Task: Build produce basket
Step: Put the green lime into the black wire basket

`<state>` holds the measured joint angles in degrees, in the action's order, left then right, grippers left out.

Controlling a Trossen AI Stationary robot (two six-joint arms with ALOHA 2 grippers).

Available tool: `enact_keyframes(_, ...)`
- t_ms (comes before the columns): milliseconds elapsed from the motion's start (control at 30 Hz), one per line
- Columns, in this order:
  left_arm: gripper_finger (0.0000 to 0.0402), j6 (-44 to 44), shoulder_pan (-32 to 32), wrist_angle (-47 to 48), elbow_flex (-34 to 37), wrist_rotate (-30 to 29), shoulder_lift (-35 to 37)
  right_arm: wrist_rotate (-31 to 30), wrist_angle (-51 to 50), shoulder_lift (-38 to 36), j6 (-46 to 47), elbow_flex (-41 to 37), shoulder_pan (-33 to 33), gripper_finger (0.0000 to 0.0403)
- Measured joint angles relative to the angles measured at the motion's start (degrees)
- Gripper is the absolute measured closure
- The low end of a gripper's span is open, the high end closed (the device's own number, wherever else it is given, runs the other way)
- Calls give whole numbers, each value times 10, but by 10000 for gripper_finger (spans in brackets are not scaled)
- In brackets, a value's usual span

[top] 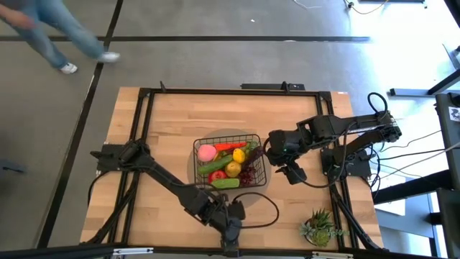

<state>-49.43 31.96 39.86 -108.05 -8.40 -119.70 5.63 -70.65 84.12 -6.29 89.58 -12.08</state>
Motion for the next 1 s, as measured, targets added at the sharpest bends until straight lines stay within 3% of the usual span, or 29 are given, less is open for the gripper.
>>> enact_keyframes(300,282,-26,-3,1,0,64,0,0,0,0,0,0,0,166)
enact_keyframes(1000,287,-72,10,-3,0,69,-21,6,-2,0,1,0,0,166)
